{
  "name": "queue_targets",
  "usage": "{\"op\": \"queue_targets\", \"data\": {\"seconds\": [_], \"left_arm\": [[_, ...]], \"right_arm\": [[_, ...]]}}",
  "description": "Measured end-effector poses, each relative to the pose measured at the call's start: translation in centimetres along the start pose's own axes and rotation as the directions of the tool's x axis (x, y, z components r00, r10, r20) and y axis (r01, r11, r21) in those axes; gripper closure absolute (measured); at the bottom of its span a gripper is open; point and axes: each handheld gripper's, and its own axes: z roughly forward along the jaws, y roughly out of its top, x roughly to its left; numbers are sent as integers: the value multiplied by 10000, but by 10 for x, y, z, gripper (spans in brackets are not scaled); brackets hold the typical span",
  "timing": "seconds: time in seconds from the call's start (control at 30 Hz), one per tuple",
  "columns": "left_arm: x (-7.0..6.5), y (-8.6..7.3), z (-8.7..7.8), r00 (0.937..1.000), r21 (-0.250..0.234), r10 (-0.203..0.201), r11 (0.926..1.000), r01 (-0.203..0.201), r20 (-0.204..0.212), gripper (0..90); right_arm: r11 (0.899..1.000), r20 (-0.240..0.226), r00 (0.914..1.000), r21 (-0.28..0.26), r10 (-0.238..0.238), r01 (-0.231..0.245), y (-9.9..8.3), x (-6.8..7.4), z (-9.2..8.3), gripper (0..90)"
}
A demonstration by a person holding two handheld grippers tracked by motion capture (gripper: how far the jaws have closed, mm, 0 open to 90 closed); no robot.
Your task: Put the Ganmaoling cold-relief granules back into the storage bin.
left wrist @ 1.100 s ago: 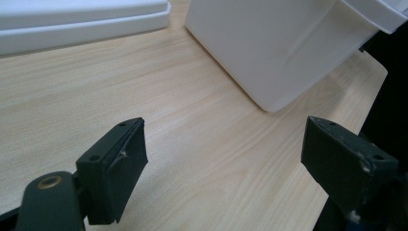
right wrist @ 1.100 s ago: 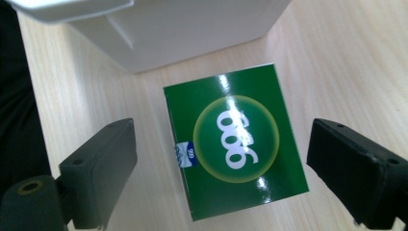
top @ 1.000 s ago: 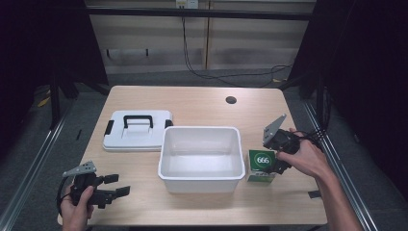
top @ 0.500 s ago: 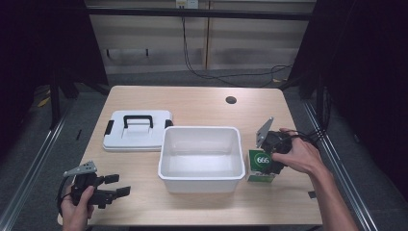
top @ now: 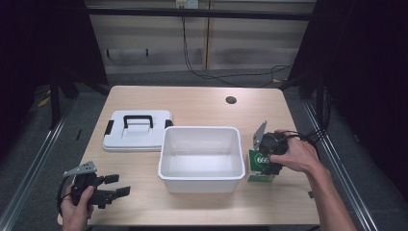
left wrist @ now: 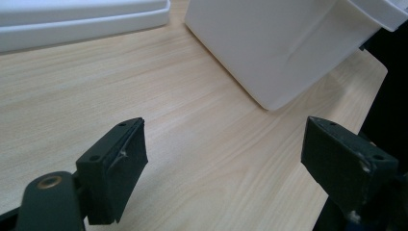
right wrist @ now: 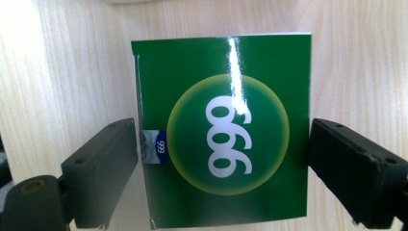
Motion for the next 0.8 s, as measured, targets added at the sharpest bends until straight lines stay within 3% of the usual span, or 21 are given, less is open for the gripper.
{"op": "queue_targets", "data": {"seconds": [0.4,0.8], "left_arm": [[-1,0,1,10000,58,6,10000,-6,64,161],[-1,0,1,10000,53,34,10000,-34,60,161]], "right_arm": [[9977,-53,9995,601,-316,319,6,-1,6,127],[9976,-138,9998,674,-159,168,6,-2,10,160]]}}
